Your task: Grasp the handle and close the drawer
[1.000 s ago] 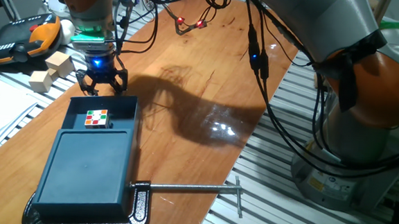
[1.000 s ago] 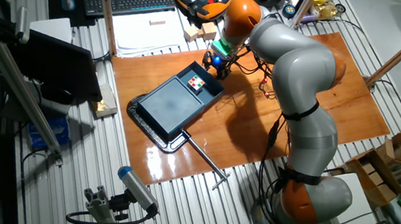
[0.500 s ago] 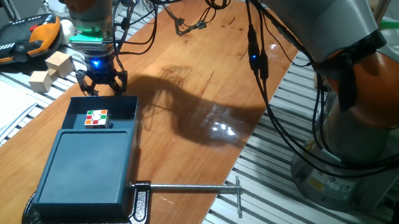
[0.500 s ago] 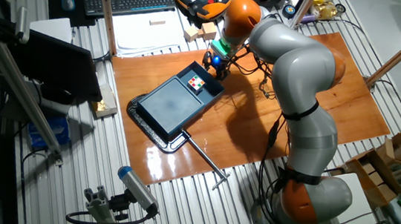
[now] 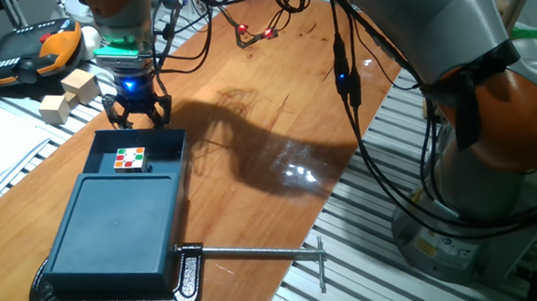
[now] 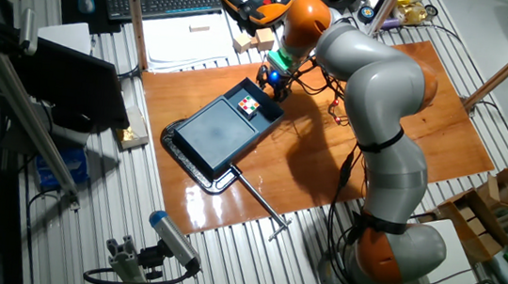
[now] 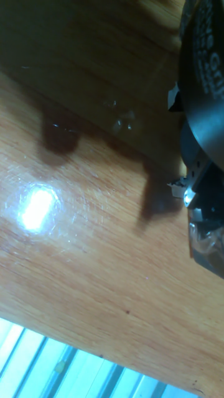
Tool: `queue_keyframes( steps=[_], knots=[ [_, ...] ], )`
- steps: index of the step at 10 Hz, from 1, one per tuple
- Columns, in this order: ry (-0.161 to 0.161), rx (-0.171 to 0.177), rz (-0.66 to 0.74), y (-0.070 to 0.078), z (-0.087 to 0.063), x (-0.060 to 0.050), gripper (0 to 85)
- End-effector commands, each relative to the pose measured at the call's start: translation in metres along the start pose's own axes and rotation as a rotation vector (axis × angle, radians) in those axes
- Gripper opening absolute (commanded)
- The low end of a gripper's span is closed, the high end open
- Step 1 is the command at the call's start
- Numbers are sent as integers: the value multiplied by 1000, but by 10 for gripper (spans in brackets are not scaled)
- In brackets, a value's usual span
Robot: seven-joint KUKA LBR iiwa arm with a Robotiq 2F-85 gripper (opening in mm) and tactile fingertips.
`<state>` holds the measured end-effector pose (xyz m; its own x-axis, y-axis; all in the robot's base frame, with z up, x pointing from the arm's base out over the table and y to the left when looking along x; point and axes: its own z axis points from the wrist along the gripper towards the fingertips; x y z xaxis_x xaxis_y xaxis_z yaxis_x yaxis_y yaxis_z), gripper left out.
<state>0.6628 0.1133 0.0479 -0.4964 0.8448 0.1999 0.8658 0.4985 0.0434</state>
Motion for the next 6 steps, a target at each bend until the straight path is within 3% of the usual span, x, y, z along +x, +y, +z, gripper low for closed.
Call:
queue_keyframes(
  steps=[1,6],
  knots=[
    [1,1,-8,0,0,1,577],
    [0,3,-17,0,0,1,557]
  ],
)
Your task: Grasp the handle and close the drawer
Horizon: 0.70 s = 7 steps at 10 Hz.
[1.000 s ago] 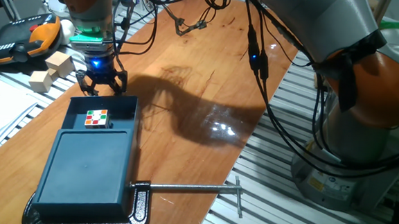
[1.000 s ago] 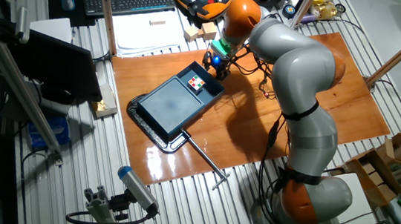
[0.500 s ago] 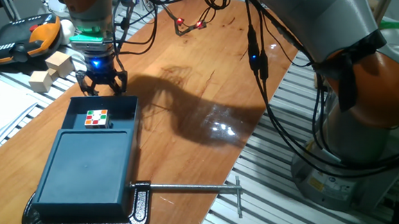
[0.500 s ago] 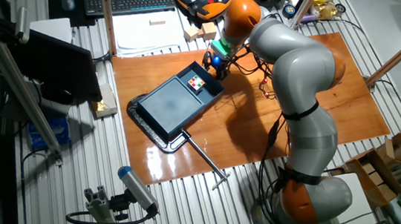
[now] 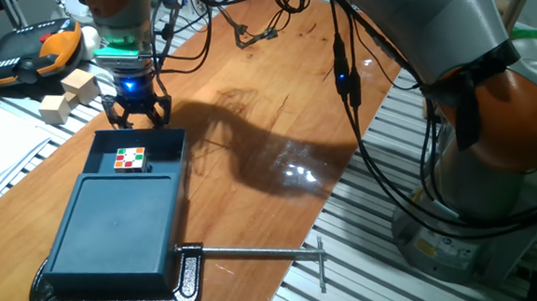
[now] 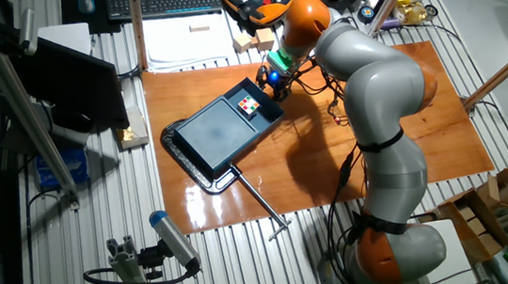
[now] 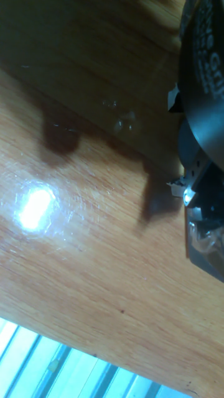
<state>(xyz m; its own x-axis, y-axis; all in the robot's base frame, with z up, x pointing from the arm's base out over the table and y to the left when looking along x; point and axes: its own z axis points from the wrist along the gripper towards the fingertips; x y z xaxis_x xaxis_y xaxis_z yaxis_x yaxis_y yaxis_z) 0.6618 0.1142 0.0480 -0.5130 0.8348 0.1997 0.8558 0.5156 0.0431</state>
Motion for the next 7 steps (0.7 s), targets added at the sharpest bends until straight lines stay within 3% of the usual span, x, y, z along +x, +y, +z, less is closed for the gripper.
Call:
queue_keyframes(
  steps=[1,3,5,6,7],
  knots=[
    [0,1,-4,0,0,0,540],
    [-1,1,-13,0,0,0,440],
    [-1,1,-18,-1,-1,0,250],
    [-2,2,-21,-1,-1,1,90],
    [-4,2,-22,-1,-1,0,20]
  ],
)
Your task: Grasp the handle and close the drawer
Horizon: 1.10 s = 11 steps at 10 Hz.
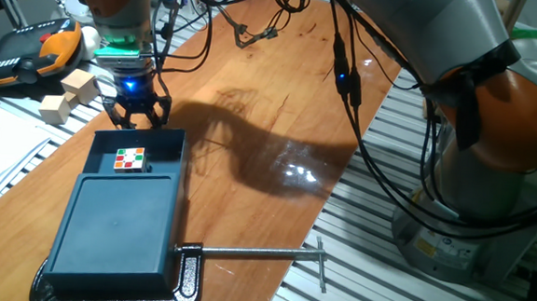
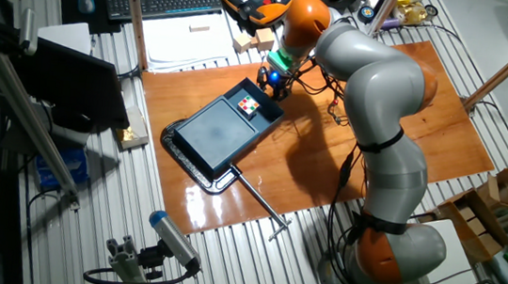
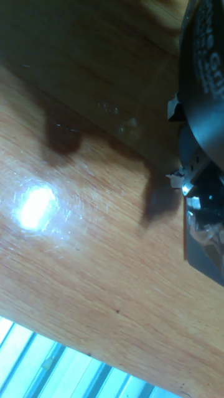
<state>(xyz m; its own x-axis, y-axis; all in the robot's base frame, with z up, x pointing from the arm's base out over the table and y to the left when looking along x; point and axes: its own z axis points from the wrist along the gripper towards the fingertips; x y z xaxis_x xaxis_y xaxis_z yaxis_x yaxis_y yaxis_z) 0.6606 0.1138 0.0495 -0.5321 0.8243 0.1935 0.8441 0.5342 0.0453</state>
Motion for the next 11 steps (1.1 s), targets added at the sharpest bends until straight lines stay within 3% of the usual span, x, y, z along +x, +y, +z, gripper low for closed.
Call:
queue_keyframes(
  steps=[1,8,11],
  knots=[
    [-2,1,0,0,0,0,20],
    [-8,12,-2,0,-3,6,20],
    [-11,18,6,0,-2,14,20]
  ],
)
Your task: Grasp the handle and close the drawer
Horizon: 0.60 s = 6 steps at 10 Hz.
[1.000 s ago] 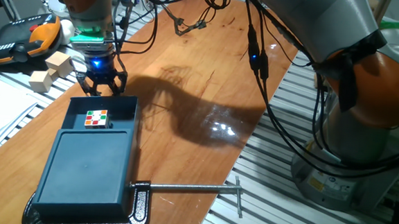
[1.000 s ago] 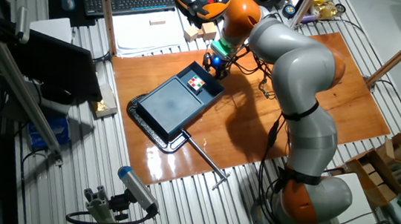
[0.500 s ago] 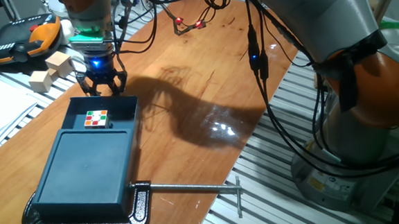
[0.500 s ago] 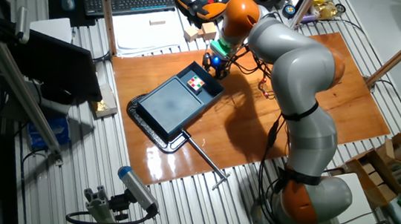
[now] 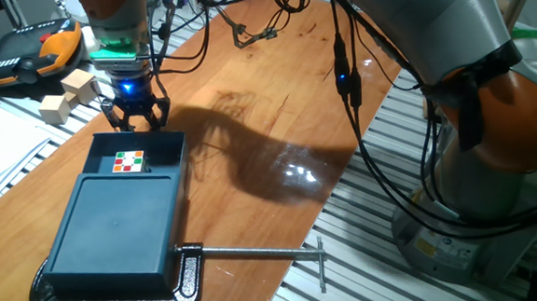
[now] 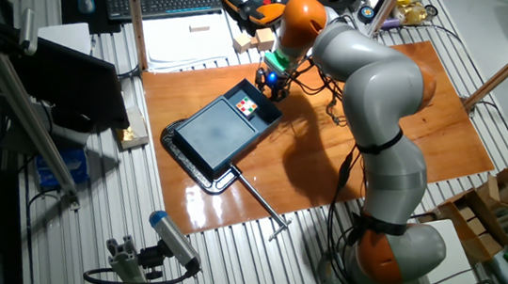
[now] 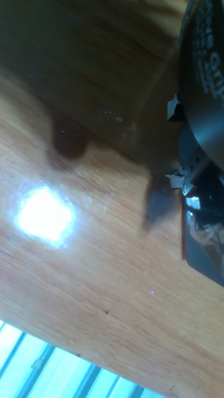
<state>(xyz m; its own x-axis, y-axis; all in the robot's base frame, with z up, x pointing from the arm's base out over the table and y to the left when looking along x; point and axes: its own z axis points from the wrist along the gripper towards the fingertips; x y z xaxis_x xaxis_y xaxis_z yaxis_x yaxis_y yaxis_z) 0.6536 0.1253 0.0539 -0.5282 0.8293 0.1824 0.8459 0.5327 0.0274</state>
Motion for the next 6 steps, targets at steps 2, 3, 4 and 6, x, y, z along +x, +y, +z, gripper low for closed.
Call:
queue_keyframes(
  steps=[2,3,4,6],
  knots=[
    [-4,5,3,1,0,6,20],
    [-4,7,6,2,0,9,20],
    [-5,9,6,3,0,11,20],
    [-4,8,6,4,1,15,20]
  ],
)
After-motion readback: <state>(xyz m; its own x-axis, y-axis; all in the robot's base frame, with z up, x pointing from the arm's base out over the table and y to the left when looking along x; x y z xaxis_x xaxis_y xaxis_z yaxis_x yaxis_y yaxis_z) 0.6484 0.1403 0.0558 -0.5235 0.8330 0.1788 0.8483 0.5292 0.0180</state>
